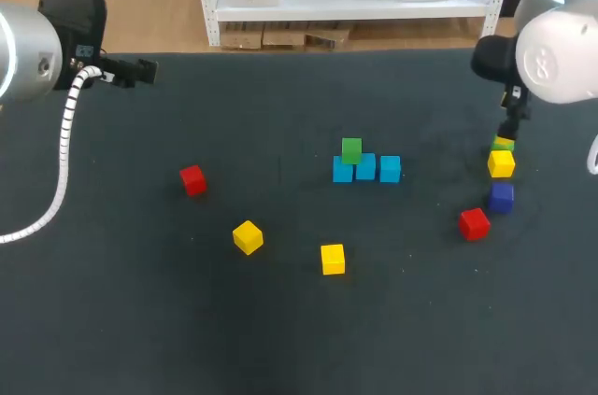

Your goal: Place the blue cubes, place green cubes on the blue cubes, place the yellow cubes on the green cubes, then place the red cubes on the yellow cubes, and place purple cube on the red cubes.

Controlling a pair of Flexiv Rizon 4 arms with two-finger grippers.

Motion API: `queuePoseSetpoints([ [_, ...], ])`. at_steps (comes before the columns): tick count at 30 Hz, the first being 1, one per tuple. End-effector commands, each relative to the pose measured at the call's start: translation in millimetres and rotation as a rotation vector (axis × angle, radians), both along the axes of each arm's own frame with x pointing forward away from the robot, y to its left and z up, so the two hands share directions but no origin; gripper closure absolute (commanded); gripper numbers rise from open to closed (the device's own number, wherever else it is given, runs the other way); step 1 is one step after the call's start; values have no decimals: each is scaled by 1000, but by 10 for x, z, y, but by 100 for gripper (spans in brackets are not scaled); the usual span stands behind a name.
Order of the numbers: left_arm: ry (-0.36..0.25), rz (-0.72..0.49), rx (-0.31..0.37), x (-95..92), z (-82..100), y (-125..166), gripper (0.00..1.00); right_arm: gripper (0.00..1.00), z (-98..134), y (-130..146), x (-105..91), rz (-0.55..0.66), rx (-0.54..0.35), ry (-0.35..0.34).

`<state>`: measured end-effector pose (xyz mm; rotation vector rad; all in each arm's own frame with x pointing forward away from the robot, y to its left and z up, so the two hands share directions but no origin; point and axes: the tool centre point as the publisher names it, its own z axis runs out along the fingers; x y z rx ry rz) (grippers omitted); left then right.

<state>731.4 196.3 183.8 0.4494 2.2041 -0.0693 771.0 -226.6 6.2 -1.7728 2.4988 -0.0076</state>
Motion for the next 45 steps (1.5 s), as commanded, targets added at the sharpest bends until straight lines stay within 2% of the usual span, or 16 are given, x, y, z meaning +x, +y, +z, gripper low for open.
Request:
queuePoseSetpoints([
  [1, 1, -6, -3, 11, -1, 11, 0, 9, -132, -46, 23, -2, -6, 10],
  [3, 1, -6, -3, 11, -1, 11, 0, 14, -146, -62, 18, -4, -8, 13],
  [7, 1, -6, -3, 11, -1, 11, 0, 16, -157, -85, 18, -13, -12, 15],
  [19, 1, -6, -3, 11, -1, 11, 0, 9, -53, -90, 98, -34, 2, -14],
  [22, 1, -6, -3, 11, -1, 11, 0, 9, -34, -11, 53, -7, 10, -8],
  [26, 1, -6, -3, 11, -1, 11, 0, 1, 31, 62, -56, 1, 37, -14],
  [29, 1, -6, -3, 11, -1, 11, 0, 0, 61, 74, -148, 9, 38, -16],
  [33, 1, -6, -3, 11, -1, 11, 0, 0, 30, 36, -253, 18, -14, -10],
  [40, 1, -6, -3, 11, -1, 11, 0, 1, -46, -32, -243, -8, -16, 7],
  [45, 1, -6, -3, 11, -1, 11, 0, 5, -117, -35, -222, -5, -32, 19],
])
